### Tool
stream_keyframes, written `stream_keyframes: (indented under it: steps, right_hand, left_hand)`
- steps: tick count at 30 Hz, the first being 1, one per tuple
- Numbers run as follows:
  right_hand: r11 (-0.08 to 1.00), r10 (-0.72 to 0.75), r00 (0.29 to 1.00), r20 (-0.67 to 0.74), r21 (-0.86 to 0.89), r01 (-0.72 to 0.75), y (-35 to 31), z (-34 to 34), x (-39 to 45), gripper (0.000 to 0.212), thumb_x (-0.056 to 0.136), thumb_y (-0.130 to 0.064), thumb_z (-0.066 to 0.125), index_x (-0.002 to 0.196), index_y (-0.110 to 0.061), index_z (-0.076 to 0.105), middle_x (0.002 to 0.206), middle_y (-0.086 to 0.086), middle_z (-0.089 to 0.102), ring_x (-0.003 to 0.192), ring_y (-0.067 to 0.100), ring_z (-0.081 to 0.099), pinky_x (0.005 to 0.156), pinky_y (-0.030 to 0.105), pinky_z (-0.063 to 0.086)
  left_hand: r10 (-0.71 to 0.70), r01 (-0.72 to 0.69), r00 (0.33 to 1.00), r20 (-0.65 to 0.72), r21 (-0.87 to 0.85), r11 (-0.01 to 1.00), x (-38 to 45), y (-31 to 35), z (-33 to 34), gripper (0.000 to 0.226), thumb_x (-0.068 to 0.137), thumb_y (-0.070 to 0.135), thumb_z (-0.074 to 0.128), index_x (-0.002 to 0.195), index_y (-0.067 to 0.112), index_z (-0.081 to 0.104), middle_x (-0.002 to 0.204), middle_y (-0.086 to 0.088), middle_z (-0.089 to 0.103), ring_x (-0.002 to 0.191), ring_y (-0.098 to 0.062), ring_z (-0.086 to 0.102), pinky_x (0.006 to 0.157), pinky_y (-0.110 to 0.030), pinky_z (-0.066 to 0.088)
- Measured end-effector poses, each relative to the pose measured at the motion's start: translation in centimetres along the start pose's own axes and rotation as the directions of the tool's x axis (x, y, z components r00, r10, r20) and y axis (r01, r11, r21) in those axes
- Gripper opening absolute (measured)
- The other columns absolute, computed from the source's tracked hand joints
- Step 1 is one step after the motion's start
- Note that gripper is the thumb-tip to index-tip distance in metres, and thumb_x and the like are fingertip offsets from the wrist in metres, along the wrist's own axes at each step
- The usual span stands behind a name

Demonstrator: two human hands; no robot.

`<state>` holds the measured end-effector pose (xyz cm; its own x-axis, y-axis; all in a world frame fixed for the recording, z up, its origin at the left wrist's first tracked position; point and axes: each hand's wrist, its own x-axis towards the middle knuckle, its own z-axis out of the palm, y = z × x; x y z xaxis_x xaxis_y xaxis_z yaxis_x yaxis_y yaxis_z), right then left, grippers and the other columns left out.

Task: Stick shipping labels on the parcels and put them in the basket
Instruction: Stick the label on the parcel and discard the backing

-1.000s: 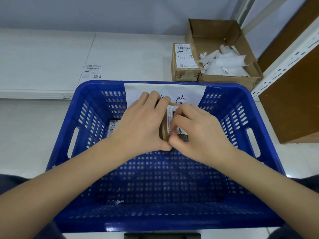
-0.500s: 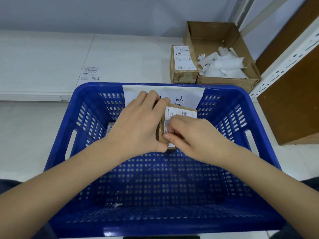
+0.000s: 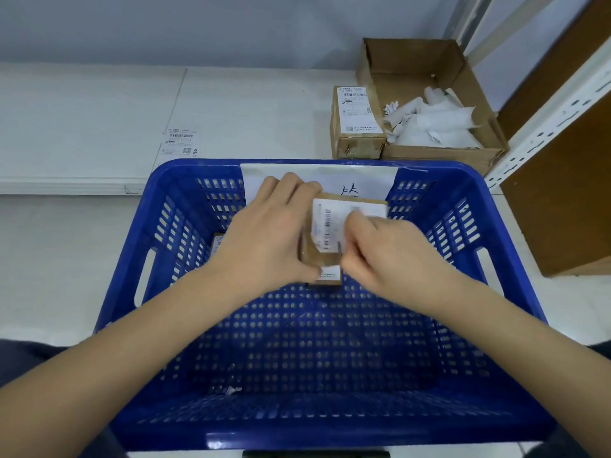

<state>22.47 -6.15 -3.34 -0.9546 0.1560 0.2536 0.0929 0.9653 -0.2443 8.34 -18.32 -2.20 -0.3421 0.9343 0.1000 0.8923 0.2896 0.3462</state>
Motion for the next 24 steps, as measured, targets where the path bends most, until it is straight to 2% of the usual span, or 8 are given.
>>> stream_keyframes:
  steps: [2,4,7,10,14,16,20,24]
  right_hand:
    - [0.987,0.132,0.991,-0.006,0.090,-0.131,0.8,-1.4,-0.2,0.023,0.083,-0.034,0.030,0.075,-0.014,0.036,0.054,-0.008,0.037,0.042,0.015,0.033,0.040,0.028,0.023]
    - [0.939,0.239,0.970,0.046,0.242,-0.243,1.2,-2.4,-0.3,0.032,0.084,-0.041,0.025,0.078,-0.015,0.043,0.056,-0.005,0.047,0.049,0.015,0.045,0.048,0.030,0.031]
    - [0.951,0.223,0.971,0.085,0.198,-0.236,0.0,-2.2,0.3,0.044,0.088,-0.058,0.029,0.084,-0.019,0.048,0.060,-0.008,0.052,0.056,0.009,0.051,0.055,0.030,0.040]
    - [0.977,0.173,0.982,0.076,0.112,-0.181,-0.7,-0.6,0.6,0.053,0.083,-0.067,0.026,0.084,-0.019,0.048,0.062,-0.009,0.052,0.057,0.011,0.051,0.054,0.033,0.043]
    - [0.994,-0.008,0.999,0.054,0.109,0.002,-0.1,0.1,0.6,0.043,0.092,-0.048,0.031,0.078,-0.013,0.051,0.064,-0.009,0.047,0.053,0.010,0.039,0.043,0.027,0.029]
    - [0.994,-0.067,0.996,0.058,0.090,0.062,0.1,0.4,0.6,0.038,0.095,-0.038,0.031,0.078,-0.011,0.053,0.064,-0.003,0.051,0.053,0.014,0.041,0.046,0.026,0.030]
    - [0.994,-0.082,0.995,0.049,0.082,0.078,0.3,0.6,0.5,0.031,0.095,-0.028,0.033,0.077,-0.009,0.050,0.062,0.000,0.051,0.049,0.015,0.040,0.046,0.027,0.030]
    - [0.987,-0.036,0.999,0.028,0.156,0.032,0.3,-0.3,0.6,0.027,0.095,-0.028,0.033,0.075,-0.014,0.045,0.060,-0.005,0.045,0.049,0.012,0.036,0.048,0.027,0.026]
  left_hand:
    - [-0.053,0.054,0.998,-0.041,0.027,0.998,0.2,-0.9,-0.6,0.097,0.047,0.043,0.079,0.133,0.011,0.048,0.118,-0.004,0.049,0.105,-0.019,0.036,0.083,-0.044,0.047]
    - [-0.090,0.091,0.994,-0.068,0.006,0.996,0.3,-1.2,-0.9,0.099,0.046,0.043,0.081,0.134,0.011,0.047,0.118,-0.004,0.048,0.108,-0.022,0.040,0.084,-0.039,0.045]
    - [-0.065,0.065,0.994,-0.087,-0.002,0.998,0.4,-0.1,-0.6,0.098,0.045,0.048,0.079,0.131,0.011,0.049,0.115,-0.003,0.050,0.105,-0.022,0.043,0.076,-0.035,0.043]
    - [-0.019,0.019,0.997,-0.080,-0.003,1.000,0.2,0.8,0.2,0.096,0.044,0.057,0.063,0.128,0.011,0.053,0.110,-0.002,0.052,0.099,-0.020,0.045,0.072,-0.031,0.043]
    - [0.021,-0.021,0.994,-0.107,0.003,1.000,0.0,1.0,0.6,0.092,0.043,0.058,0.060,0.123,0.011,0.056,0.105,-0.002,0.055,0.094,-0.017,0.043,0.065,-0.032,0.046]
    - [0.025,-0.026,0.995,-0.099,-0.008,1.000,0.0,0.7,0.7,0.093,0.044,0.059,0.061,0.123,0.012,0.055,0.106,-0.002,0.054,0.095,-0.015,0.041,0.065,-0.034,0.049]
    - [0.031,-0.032,0.997,-0.064,-0.026,0.999,0.0,0.7,0.4,0.094,0.044,0.052,0.076,0.126,0.013,0.053,0.110,-0.001,0.052,0.099,-0.016,0.041,0.068,-0.038,0.051]
    - [0.006,-0.008,1.000,-0.021,-0.116,0.993,0.4,0.7,-0.5,0.097,0.044,0.054,0.069,0.133,0.019,0.048,0.116,0.005,0.048,0.106,-0.015,0.045,0.080,-0.042,0.050]
